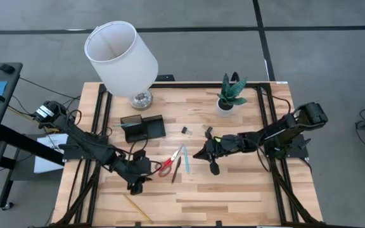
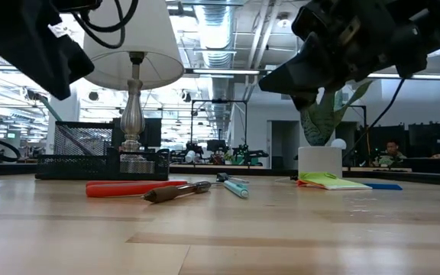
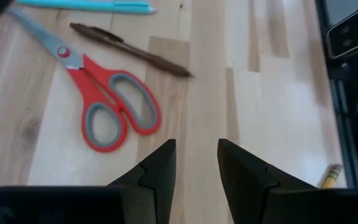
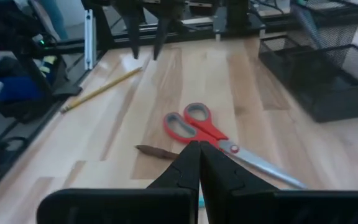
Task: Pick and place office supplies into organizer
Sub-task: Put the yellow pencil into the black desk organizer
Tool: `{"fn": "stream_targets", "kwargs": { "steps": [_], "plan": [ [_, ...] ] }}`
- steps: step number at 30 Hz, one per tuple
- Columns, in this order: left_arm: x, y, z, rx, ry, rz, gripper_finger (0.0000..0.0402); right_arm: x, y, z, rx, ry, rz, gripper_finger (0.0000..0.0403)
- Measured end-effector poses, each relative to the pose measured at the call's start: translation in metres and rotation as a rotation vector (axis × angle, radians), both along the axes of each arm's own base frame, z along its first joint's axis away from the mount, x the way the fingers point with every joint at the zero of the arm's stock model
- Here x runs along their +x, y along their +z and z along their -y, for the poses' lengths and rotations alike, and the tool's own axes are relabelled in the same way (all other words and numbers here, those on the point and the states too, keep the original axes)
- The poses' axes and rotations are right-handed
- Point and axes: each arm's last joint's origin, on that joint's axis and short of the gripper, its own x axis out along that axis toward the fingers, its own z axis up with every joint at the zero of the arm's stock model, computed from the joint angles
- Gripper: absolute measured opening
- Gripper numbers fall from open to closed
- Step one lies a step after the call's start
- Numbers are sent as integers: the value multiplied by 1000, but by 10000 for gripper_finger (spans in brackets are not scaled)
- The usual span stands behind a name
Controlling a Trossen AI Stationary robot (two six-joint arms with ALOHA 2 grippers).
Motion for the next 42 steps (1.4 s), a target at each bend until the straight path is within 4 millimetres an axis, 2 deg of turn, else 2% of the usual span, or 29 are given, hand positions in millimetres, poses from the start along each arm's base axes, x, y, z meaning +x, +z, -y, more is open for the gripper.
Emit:
{"fn": "stream_targets", "kwargs": {
  "steps": [3,9,16,21,24,28,30,35,38,42],
  "plan": [
    [-2,-2,-2,17,9,-27,110,0,0,1,63,-26,-12,1],
    [-3,-3,-1,-7,12,-48,110,4,7,6,52,-37,68,7],
    [-6,-3,3,-22,7,-54,110,11,21,2,18,27,156,48],
    [-6,-3,3,-46,52,-59,110,37,26,-17,-46,97,218,68],
    [-6,-3,4,-48,47,-52,110,55,21,-29,-97,133,215,70],
    [-5,-1,8,-66,-16,-32,110,76,8,-39,-104,188,157,70],
    [-5,1,12,-79,-78,-7,110,86,10,-40,-94,224,139,70],
    [-8,5,23,-96,-199,35,110,96,23,-34,-89,243,82,70],
    [-12,3,27,-113,-186,6,110,98,36,-31,-88,234,89,70],
    [-20,1,33,-152,-145,-43,110,97,39,-31,-90,237,82,70]
  ]
}}
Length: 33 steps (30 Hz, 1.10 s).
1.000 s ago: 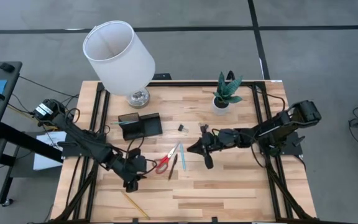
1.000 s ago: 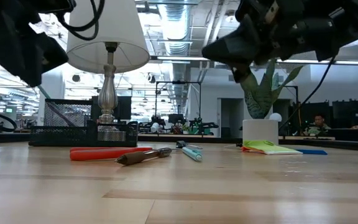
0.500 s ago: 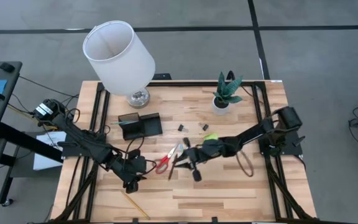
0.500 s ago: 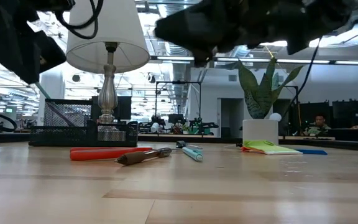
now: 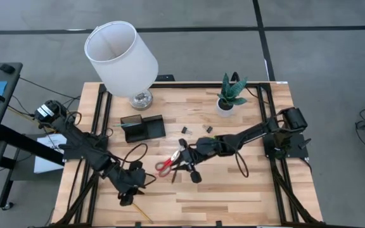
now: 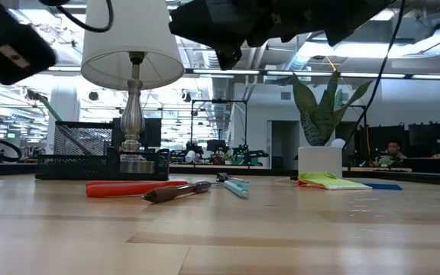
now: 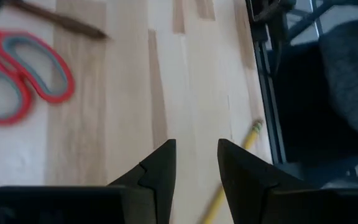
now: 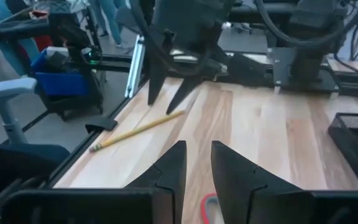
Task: Pick and place office supplies into organizer
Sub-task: Put the yellow pencil into the black desk organizer
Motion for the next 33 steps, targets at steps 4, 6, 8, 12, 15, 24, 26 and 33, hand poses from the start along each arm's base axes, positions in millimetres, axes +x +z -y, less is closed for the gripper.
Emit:
{"fn": "stream_targets", "kwargs": {
  "steps": [4,6,8,12,15,24,26,33],
  "plan": [
    [-4,-1,2,43,13,18,110,0,2,1,-1,0,12,70],
    [-4,-1,2,83,27,47,110,1,1,3,-29,4,23,70],
    [-3,-1,1,110,24,66,110,1,2,3,-55,9,39,70],
    [-4,-1,1,134,2,67,110,3,7,5,-48,5,92,70],
    [-5,-2,0,142,0,58,110,3,9,5,-44,5,111,70],
    [-13,-6,1,215,-13,31,110,3,9,5,-42,4,116,70],
    [-13,-6,1,240,-8,40,110,3,9,5,-43,4,111,70],
    [-13,-6,-1,331,-37,85,110,3,7,5,-47,5,94,70]
  ]
}}
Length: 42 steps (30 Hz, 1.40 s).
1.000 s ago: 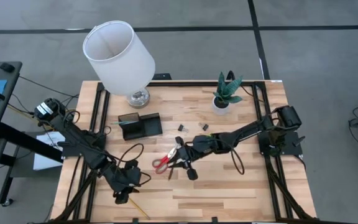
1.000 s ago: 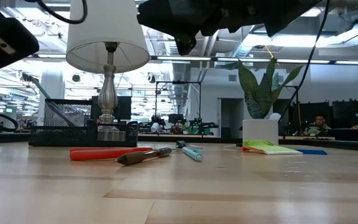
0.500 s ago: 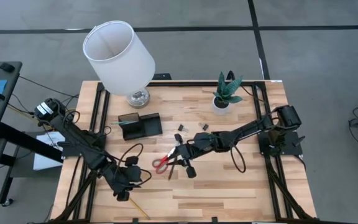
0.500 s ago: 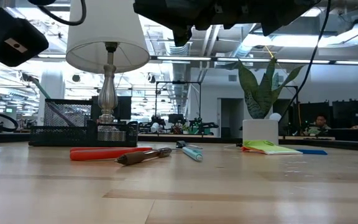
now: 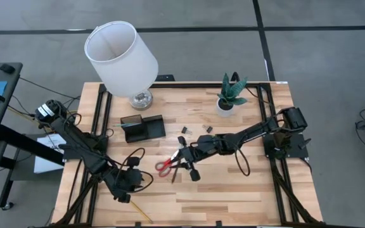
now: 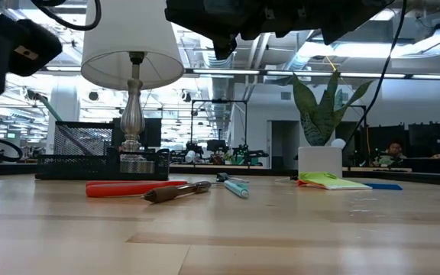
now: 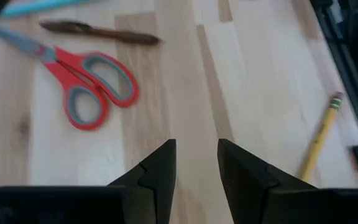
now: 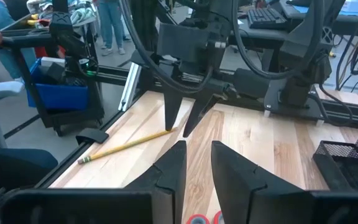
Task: Pick and place office supplies into organizer
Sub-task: Put the yellow pencil into the black desk organizer
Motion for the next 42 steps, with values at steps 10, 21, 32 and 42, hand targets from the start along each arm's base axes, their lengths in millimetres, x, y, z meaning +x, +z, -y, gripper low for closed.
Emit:
{"fn": "stream_targets", "kwargs": {
  "steps": [10,21,32,42],
  "plan": [
    [-4,0,8,-238,-71,-165,110,0,0,0,0,0,0,70],
    [8,-42,42,-204,-148,-190,110,0,-2,0,-3,0,-15,70],
    [25,-45,67,-176,-242,-183,87,0,-2,2,-6,-8,-23,70],
    [19,-62,72,-171,-153,-283,80,0,-3,4,-6,-13,-25,70]
  ]
}}
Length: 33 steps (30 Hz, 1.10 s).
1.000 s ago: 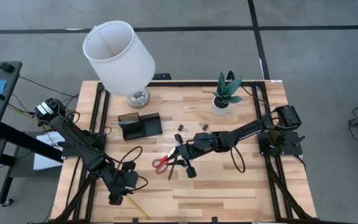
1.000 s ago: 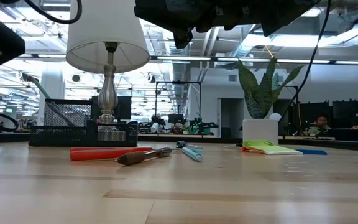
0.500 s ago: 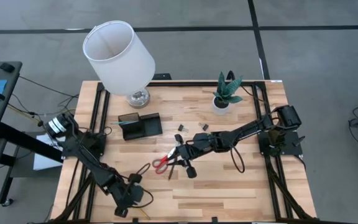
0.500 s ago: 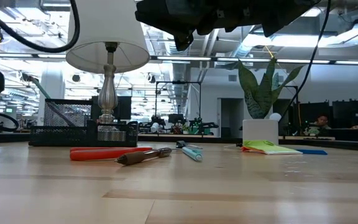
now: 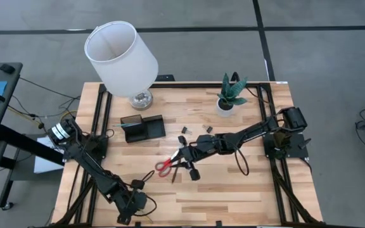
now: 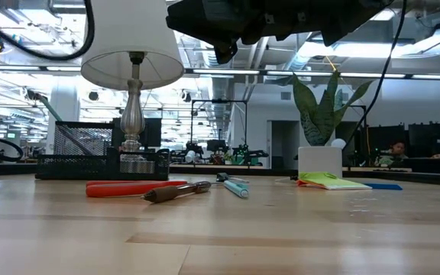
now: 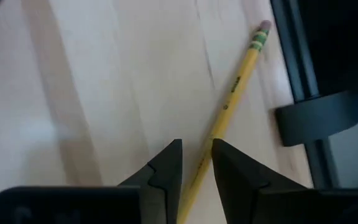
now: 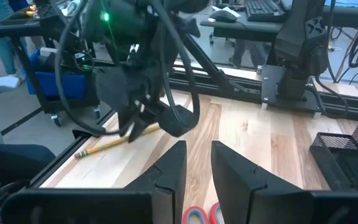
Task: Pick and place office supplies into organizer
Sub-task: Put the yellow pencil into the black desk organizer
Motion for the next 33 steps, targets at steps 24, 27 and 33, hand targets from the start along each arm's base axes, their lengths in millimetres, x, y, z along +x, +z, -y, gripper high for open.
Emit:
{"fn": "stream_targets", "kwargs": {
  "steps": [24,27,33],
  "plan": [
    [-4,-22,-11,142,139,109,80,1,2,3,0,-8,26,70],
    [-2,-23,-16,189,261,167,78,1,2,3,-3,-7,24,70],
    [1,-24,-28,256,443,207,75,-1,-1,-3,-10,10,-9,70]
  ]
}}
